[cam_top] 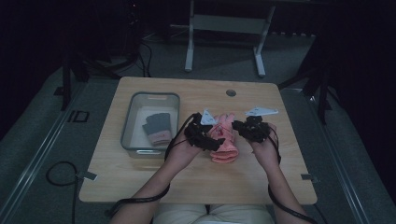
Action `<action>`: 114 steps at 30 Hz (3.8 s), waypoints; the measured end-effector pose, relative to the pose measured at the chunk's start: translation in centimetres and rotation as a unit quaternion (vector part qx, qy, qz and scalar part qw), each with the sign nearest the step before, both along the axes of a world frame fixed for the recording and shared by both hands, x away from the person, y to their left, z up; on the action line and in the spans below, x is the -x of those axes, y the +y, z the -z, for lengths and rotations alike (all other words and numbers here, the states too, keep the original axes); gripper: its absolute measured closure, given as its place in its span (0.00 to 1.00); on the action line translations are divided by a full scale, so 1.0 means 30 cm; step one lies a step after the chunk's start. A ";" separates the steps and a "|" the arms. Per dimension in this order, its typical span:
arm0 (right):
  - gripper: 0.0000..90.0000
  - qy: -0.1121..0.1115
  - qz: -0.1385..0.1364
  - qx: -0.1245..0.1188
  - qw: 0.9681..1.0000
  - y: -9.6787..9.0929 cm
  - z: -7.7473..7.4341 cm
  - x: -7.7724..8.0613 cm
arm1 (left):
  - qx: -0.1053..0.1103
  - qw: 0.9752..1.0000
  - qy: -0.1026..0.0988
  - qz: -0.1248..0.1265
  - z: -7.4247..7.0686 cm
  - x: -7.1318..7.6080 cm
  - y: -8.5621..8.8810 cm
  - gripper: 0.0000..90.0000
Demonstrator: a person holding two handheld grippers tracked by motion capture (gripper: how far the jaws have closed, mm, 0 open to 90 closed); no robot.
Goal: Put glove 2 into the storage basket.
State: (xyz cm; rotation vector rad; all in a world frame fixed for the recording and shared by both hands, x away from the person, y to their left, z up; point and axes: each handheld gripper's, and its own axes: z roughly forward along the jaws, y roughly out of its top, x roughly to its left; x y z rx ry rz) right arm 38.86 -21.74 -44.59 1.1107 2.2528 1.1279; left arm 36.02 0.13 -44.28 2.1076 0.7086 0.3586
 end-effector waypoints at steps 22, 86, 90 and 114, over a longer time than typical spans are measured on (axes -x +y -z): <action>0.67 0.086 0.039 0.041 0.995 -0.010 0.177 -0.082 | -0.006 0.985 0.156 -0.078 0.171 -0.227 -0.065 0.17; 0.79 0.076 -0.032 -0.100 0.992 0.050 -0.063 -0.082 | 0.126 0.973 0.186 -0.043 -0.062 -0.213 0.136 0.83; 0.79 0.069 -0.043 -0.099 0.992 0.091 -0.096 -0.086 | 0.126 0.975 0.178 -0.051 -0.094 -0.202 0.176 0.83; 0.79 0.056 -0.105 -0.088 0.989 0.382 -0.195 -0.130 | 0.130 0.973 0.155 -0.109 -0.194 -0.150 0.465 0.83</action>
